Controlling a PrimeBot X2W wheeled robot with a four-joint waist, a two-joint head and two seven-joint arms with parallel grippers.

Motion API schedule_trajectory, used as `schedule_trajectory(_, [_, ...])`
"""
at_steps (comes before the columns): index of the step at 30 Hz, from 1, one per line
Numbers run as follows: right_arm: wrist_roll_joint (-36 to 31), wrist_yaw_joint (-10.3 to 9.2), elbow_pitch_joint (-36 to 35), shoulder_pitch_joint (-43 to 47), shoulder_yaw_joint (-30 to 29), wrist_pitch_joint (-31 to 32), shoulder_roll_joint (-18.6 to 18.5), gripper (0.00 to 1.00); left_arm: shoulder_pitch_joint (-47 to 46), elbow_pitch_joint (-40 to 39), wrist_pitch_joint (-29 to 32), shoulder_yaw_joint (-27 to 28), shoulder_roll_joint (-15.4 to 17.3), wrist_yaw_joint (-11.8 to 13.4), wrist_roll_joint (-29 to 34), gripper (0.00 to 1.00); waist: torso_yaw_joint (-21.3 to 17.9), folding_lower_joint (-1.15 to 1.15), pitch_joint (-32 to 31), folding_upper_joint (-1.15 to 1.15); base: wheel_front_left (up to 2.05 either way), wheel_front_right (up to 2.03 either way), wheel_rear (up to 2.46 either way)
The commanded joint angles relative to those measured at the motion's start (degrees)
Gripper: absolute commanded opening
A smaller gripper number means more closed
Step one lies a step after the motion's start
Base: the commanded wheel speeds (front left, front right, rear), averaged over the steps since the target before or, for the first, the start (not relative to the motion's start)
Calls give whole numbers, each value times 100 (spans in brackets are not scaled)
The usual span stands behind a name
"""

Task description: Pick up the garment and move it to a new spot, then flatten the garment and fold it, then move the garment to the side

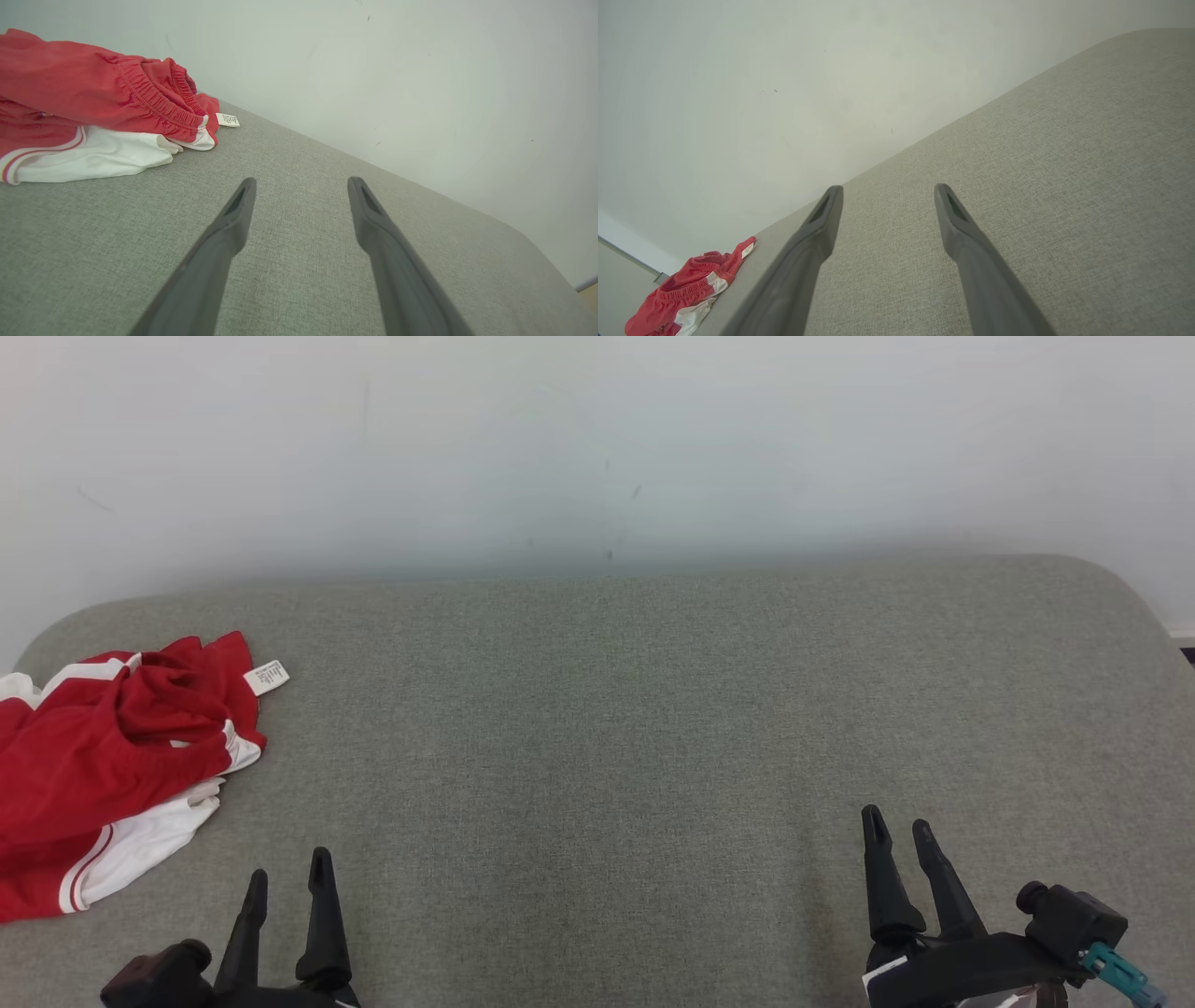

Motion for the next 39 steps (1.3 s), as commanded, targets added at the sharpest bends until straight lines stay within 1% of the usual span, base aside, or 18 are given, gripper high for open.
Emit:
schedule_trajectory(1, [-215,-6,-58,-22,27,-68,-1,100,17,-70,-70,-33,49,26,216,100,2,0,-4,0,0,0,0])
schedule_trajectory(6, [-558,-7,-59,-9,56,-144,-2,100,41,-101,-147,-81,85,66,493,100,9,0,-14,0,0,0,0])
schedule_trajectory(16, [-1118,-8,-98,14,89,-271,-2,100,62,-181,-268,-37,183,35,917,100,12,0,-24,0,0,0,0])
schedule_trajectory(19, [-1295,-8,-120,27,89,-317,-1,100,123,-246,-315,-37,171,59,1063,100,17,0,-32,0,0,0,0])
schedule_trajectory(24, [-1601,-8,-156,47,88,-377,-1,100,174,-271,-377,38,202,8,1303,100,27,0,-42,0,0,0,0])
schedule_trajectory(39, [-2374,-10,-162,139,58,-559,-1,100,255,-182,-556,158,213,-25,2042,100,31,0,-72,0,0,0,0])
